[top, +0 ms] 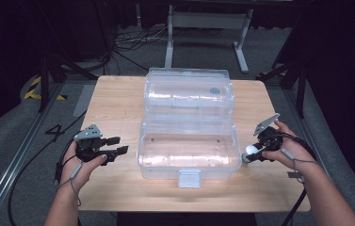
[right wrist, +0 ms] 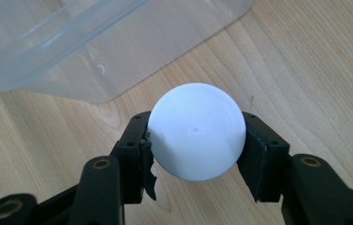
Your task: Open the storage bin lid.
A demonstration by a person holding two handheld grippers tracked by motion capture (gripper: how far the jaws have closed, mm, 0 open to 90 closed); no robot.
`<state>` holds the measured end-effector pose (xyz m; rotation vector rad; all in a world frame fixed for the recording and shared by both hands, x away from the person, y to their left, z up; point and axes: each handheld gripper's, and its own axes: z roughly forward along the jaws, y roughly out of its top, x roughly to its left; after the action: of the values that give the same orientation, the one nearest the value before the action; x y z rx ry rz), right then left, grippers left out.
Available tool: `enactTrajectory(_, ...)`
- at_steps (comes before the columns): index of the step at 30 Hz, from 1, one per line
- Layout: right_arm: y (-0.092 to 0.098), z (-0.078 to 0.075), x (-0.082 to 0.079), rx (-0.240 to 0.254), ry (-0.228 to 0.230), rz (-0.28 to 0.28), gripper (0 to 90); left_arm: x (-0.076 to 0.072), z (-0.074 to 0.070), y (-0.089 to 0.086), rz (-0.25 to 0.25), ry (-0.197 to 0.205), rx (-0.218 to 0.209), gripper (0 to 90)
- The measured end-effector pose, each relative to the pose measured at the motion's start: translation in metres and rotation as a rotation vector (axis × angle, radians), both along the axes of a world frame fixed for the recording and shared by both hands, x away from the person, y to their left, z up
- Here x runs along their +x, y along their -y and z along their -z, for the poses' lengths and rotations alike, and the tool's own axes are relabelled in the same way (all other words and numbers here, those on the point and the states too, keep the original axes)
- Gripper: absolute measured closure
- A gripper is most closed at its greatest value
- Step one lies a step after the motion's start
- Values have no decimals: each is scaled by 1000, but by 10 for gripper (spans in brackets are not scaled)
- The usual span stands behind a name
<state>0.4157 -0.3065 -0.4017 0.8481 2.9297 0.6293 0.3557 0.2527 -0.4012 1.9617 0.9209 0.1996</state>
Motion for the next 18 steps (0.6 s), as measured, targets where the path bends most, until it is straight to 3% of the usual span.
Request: enactTrajectory(18, 5, -25, -3, 43, 13, -2, 501, 0, 0, -1, -5, 1, -4, 455)
